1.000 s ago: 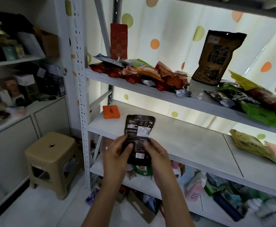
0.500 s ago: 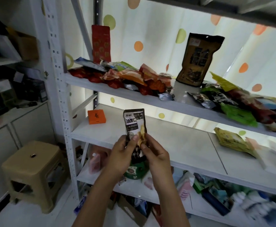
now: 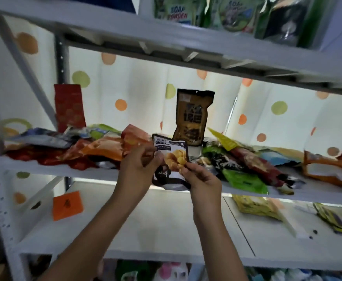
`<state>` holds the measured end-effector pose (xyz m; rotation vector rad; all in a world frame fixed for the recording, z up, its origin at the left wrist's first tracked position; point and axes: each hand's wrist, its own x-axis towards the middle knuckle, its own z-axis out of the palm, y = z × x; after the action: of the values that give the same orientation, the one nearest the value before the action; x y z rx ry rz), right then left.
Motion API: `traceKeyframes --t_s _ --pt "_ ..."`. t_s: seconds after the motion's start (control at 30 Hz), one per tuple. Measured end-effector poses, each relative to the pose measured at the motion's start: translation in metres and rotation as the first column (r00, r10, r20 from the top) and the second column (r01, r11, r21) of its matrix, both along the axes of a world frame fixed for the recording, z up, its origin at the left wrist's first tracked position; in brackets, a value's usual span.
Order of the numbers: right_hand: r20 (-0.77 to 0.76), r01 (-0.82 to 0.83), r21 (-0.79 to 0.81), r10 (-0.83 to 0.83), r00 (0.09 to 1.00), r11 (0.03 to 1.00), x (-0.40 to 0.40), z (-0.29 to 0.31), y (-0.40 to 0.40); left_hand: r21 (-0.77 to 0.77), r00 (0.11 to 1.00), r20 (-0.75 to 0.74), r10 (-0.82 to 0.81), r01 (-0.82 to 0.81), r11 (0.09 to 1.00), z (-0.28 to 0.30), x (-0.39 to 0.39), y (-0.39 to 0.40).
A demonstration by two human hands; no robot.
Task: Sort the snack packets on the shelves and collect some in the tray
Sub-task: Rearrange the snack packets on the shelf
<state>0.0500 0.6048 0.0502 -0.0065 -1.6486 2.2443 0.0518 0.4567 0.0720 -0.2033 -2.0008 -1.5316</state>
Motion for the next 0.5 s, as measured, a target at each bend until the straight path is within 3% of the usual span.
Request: traceKeyframes --t_s 0.17,0.27,0.3,0.33,0.4,0.5 --pt "0.052 0.161 0.174 -0.172 0.984 0.972 -0.092 0.042 0.015 -0.377 0.999 0.036 0.009 0.005 0.926 0.035 -0.071 0.001" --pt "0.102 0.156 0.339 -0.201 0.974 0.928 -0.146 0.051 0.021 -0.680 0.993 -0.073 0.089 -0.115 0.724 0.043 -0.101 -0.001" --pt "0.147 0.116 0.362 -0.179 0.973 0.925 -0.161 0.051 0.023 -0.728 0.990 -0.089 0.112 -0.141 0.671 0.045 -0.107 -0.001" --pt "0.189 0.085 0.485 -0.199 0.962 0.870 -0.179 0.050 0.024 -0.758 0.987 -0.096 0.125 -0.154 0.634 0.046 -0.114 -0.001" --pt "0.151 0.039 0.794 -0.260 0.954 0.606 -0.205 0.036 0.030 -0.778 0.989 -0.079 0.123 -0.138 0.613 0.048 -0.123 0.004" --pt "0.256 -0.090 0.749 -0.162 0.953 0.656 -0.233 0.036 0.033 -0.780 0.996 0.022 0.082 -0.034 0.625 0.044 -0.140 0.011"
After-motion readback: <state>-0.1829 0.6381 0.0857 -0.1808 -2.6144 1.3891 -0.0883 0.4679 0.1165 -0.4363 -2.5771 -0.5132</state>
